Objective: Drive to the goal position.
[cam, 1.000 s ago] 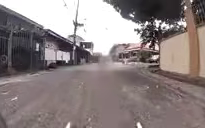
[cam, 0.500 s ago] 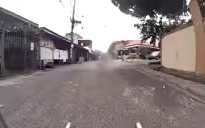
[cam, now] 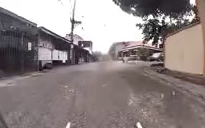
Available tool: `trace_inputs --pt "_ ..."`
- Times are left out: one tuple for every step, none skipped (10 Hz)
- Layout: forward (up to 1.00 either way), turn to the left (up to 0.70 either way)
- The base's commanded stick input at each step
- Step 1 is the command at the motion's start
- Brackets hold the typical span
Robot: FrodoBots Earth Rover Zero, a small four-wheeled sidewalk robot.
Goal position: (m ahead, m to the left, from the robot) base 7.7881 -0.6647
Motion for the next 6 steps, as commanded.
trace_inputs --pt "0.7 -0.08" --pt "0.7 -0.14" --pt "0.7 -0.14" --pt "0.7 -0.14" --pt "0.7 -0.14" --pt "0.7 -0.14"
